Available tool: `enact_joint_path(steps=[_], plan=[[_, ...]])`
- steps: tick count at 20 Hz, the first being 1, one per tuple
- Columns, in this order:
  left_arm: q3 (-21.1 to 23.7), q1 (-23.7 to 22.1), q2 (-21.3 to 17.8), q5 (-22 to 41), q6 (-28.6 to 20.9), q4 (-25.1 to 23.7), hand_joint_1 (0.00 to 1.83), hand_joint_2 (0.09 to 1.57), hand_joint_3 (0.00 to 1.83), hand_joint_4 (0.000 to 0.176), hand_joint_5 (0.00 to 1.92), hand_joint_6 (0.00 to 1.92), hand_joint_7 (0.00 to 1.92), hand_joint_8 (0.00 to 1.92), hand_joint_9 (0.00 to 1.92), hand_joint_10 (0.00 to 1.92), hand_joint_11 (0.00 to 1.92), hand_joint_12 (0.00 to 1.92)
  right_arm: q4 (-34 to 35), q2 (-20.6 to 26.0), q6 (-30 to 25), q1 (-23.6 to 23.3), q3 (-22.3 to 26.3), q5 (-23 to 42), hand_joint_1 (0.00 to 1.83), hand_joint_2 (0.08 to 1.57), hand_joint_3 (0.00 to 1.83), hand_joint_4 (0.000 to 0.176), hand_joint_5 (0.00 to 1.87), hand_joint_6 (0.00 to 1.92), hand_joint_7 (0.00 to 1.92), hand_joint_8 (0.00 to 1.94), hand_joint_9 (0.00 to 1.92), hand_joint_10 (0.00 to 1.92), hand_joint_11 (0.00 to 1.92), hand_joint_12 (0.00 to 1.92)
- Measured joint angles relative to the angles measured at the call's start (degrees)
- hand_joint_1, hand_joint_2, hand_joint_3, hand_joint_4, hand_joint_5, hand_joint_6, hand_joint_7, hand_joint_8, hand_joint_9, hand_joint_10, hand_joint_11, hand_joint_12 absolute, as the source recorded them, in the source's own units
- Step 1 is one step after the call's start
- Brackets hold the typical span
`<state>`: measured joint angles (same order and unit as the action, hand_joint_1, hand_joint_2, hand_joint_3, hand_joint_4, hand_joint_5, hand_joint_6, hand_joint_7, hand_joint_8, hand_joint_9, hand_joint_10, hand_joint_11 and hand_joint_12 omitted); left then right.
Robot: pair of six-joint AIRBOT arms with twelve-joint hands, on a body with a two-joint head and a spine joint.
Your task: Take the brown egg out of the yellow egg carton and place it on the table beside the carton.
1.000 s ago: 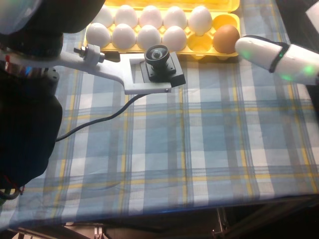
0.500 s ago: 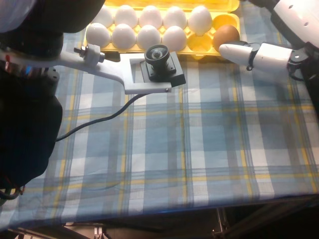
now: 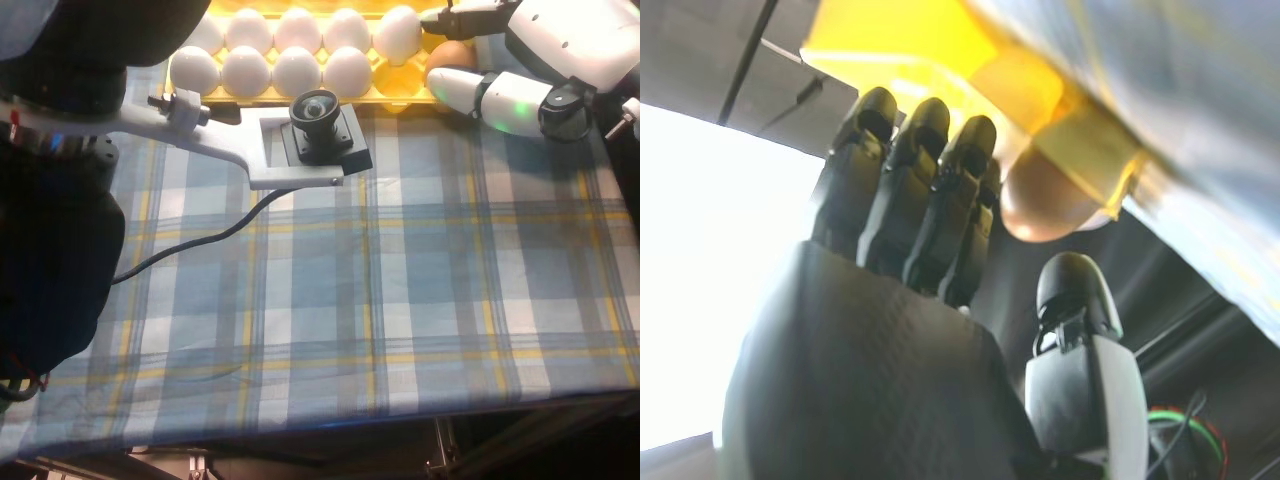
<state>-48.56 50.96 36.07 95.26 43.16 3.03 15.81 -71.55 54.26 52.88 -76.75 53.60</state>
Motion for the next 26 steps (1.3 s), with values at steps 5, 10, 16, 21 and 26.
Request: enact_joint_path(steps=[5, 10, 16, 21, 26], plan=[[0.0, -0.02, -0.22, -0.04, 0.0, -0.04, 0.29, 1.4, 0.0, 0.0, 0.9, 1.92, 1.19, 1.92, 1.28, 1.92, 1.08, 1.92, 0.0, -0.2, -0.02, -0.02, 0.0, -0.11, 0.39, 1.25, 0.0, 0.0, 0.69, 0.01, 0.8, 0.0, 0.61, 0.0, 0.34, 0.05], [0.0, 0.0, -0.24, -0.02, 0.0, 0.0, 0.26, 1.41, 0.0, 0.0, 0.93, 1.92, 1.23, 1.92, 1.31, 1.92, 1.11, 1.92, 0.04, 0.07, -0.17, -0.02, 0.35, 0.44, 0.87, 1.21, 0.0, 0.136, 0.8, 0.99, 0.89, 0.0, 0.66, 0.0, 0.38, 0.07], [0.0, 0.0, -0.24, 0.0, 0.0, -0.02, 0.29, 1.4, 0.0, 0.0, 0.94, 1.92, 1.25, 1.92, 1.34, 1.92, 1.13, 1.92, -0.31, 1.25, -0.15, -0.24, 1.79, 1.95, 0.96, 1.18, 0.0, 0.176, 0.85, 1.17, 0.98, 0.0, 0.87, 0.0, 0.58, 0.41], [0.0, 0.0, -0.24, 0.02, 0.0, 0.0, 0.31, 1.39, 0.0, 0.0, 0.92, 1.92, 1.23, 1.92, 1.31, 1.92, 1.09, 1.92, -0.2, 2.69, 0.0, -0.22, 3.58, 3.04, 0.97, 1.17, 0.0, 0.176, 0.87, 1.15, 0.98, 0.0, 0.86, 0.01, 0.57, 0.44], [0.0, -0.02, -0.24, -0.02, 0.0, -0.04, 0.26, 1.41, 0.0, 0.0, 0.92, 1.92, 1.24, 1.92, 1.31, 1.92, 1.07, 1.92, -0.31, 5.33, 0.0, -0.22, 7.04, 7.69, 0.97, 1.16, 0.0, 0.176, 0.87, 1.14, 0.97, 0.0, 0.88, 0.01, 0.61, 0.46]])
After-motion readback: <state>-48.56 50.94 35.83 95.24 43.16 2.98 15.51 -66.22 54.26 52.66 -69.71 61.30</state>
